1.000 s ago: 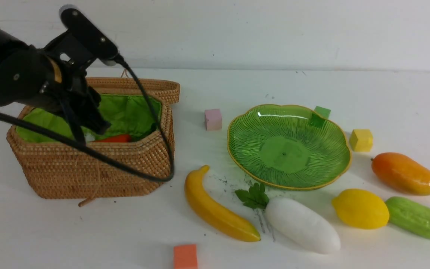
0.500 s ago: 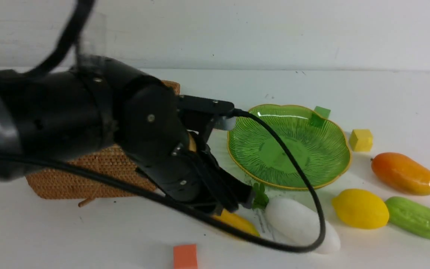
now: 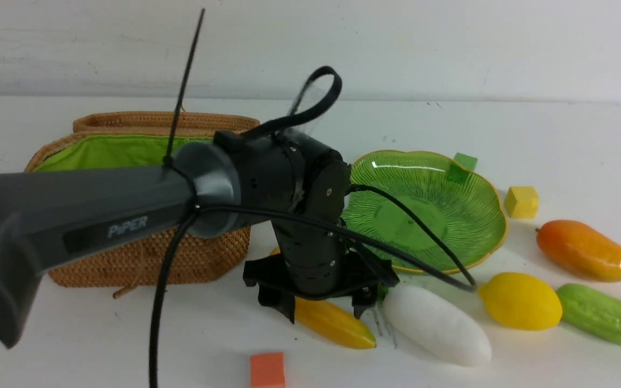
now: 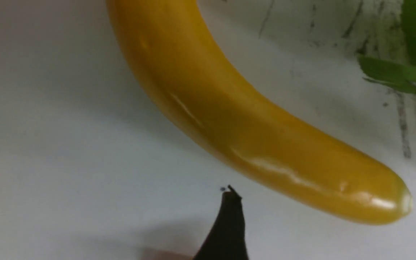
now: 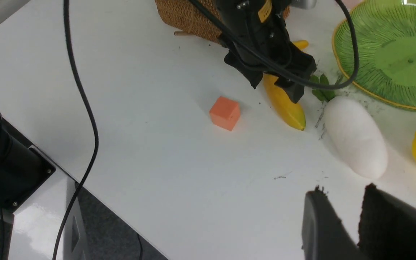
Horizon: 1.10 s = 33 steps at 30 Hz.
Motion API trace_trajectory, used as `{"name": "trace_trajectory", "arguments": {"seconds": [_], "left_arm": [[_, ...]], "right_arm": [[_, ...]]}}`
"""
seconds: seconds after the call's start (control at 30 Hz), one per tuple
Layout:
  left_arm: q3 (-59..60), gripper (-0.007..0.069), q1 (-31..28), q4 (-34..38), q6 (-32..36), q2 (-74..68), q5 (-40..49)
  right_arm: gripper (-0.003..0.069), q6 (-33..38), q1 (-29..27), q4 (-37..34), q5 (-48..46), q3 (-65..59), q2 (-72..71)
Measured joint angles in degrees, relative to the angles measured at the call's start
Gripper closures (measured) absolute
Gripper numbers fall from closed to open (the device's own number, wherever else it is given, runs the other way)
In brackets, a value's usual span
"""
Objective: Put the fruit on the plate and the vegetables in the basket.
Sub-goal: Use the left arm to grab a banana and put it into the right plate
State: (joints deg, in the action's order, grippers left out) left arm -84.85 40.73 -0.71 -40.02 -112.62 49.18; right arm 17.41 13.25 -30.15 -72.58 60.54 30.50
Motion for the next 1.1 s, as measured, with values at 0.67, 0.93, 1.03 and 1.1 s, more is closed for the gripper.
{"name": "trace_trajectory", "arguments": {"seconds": [0.67, 0.93, 1.03, 1.1], "left_arm": [[-0.9, 0.0259, 0.0, -2.8, -0.5, -2.4, -1.5], [-0.8, 0.0083, 0.0, -2.8, -0.4, -0.6, 0.7], [-0.8, 0.0018, 0.0, -3.2, -0.5, -0.6, -1.8], [-0.8, 0.0006, 0.0, -4.2, -1.1, -0.8, -3.9]], "right_arm": [[0.0471, 0.2, 0.0, 1.0, 0.0, 0.0, -1.6], [0.0468, 0.2, 0.0, 1.0, 0.0, 0.0, -1.6], [0.0468, 0.2, 0.0, 1.0, 0.0, 0.0, -1.6], [0.0468, 0.2, 0.0, 1.1, 0.0, 0.0, -1.6]]}}
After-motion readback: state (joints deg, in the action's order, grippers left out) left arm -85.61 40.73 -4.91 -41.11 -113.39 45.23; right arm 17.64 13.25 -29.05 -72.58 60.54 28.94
